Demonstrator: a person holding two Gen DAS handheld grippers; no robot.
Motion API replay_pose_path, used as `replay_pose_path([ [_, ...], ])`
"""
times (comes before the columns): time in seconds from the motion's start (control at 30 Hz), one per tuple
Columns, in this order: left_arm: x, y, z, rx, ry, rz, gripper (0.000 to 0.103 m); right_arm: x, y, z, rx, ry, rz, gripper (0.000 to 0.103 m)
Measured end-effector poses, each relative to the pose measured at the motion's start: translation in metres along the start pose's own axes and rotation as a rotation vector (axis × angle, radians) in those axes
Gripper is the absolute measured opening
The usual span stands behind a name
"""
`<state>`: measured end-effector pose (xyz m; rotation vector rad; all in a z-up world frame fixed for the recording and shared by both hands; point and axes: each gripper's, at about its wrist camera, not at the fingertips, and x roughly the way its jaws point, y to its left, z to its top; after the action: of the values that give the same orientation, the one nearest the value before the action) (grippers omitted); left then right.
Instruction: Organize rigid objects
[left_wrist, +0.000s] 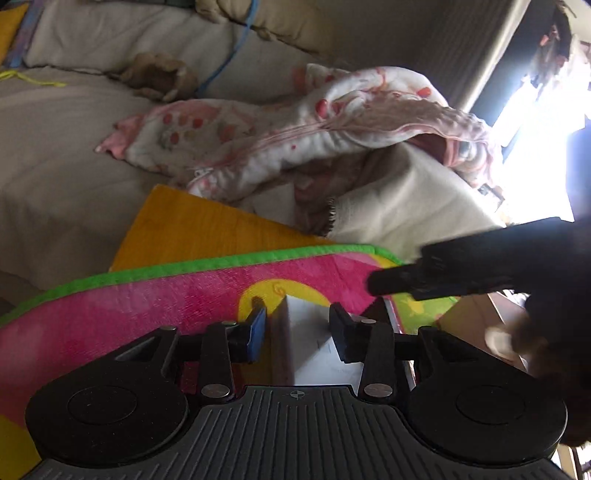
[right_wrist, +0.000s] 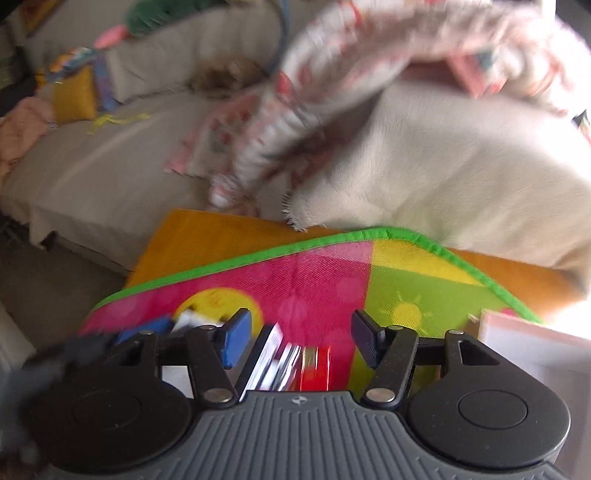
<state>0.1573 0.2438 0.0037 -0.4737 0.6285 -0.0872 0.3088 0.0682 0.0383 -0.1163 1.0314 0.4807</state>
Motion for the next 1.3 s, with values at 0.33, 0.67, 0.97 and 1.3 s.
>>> replay_pose_path([
  [0.33,-0.023,-0.010,-0.027,0.021,0.072,-0.144,0.041,-0.005,-0.006,-0.048,-0.098,0.127,0.024,0.027],
  [0.67,-0.093,-0.037,-0.104,0.049,0.140,-0.224,0.040,-0.073,0.004,-0.153,-0.247,0.151,0.062,0.028],
  [0.97,-0.180,-0.072,-0.125,0.264,0.054,-0.150,0.041,-0.191,-0.047,-0.252,-0.294,-0.200,0.061,0.071],
  [1.3,-0.213,-0.112,-0.157,0.408,0.080,-0.084,0.041,-0.232,-0.130,-0.292,0.002,-0.428,-0.116,0.070],
])
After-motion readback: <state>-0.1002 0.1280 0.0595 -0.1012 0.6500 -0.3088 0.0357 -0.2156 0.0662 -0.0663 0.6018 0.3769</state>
